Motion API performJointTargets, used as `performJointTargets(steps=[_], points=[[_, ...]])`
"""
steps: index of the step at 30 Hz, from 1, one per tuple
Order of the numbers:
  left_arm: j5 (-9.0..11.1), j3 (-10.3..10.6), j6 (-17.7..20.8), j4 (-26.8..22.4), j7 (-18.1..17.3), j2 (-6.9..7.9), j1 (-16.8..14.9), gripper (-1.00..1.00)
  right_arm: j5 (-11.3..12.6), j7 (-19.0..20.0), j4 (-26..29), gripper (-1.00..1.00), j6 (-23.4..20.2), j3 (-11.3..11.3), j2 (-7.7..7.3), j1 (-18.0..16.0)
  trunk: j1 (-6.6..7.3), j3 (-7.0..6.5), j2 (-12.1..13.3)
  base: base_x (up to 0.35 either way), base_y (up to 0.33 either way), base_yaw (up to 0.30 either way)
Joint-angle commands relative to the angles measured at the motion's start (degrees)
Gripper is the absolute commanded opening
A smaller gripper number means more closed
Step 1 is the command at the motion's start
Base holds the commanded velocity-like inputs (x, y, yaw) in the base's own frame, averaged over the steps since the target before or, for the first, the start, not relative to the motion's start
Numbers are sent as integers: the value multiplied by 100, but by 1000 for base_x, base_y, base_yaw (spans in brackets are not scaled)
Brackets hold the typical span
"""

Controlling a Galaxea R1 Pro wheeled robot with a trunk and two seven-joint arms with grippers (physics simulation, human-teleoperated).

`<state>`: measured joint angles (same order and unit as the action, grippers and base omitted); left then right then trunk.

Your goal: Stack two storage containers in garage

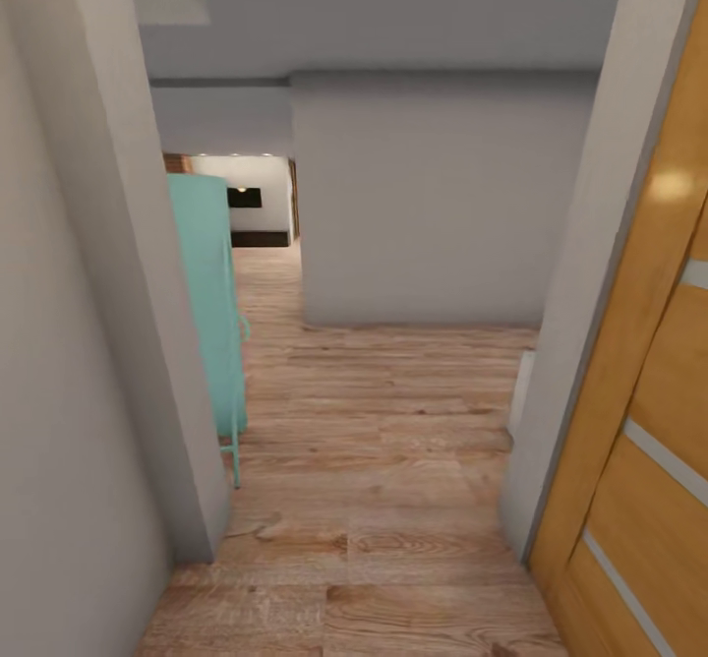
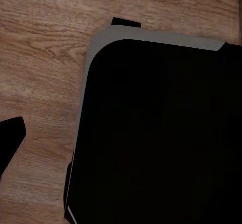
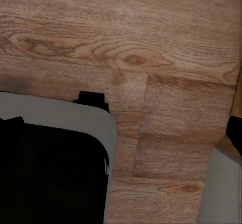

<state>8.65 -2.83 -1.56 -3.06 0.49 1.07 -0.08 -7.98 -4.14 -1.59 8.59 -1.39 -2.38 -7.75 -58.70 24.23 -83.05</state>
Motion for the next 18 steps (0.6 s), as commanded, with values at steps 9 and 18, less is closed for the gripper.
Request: performJointTargets(steps=[9,18], points=[[23,-25,-20,-2,4,-1,-1,100,-191,-34,-17,100,29,-2,0,-7,-3,6,-3,323,0,0],[23,-25,-20,-2,4,-1,-1,100,-195,-34,-17,100,37,5,6,-7,-3,6,-3,323,0,0]])
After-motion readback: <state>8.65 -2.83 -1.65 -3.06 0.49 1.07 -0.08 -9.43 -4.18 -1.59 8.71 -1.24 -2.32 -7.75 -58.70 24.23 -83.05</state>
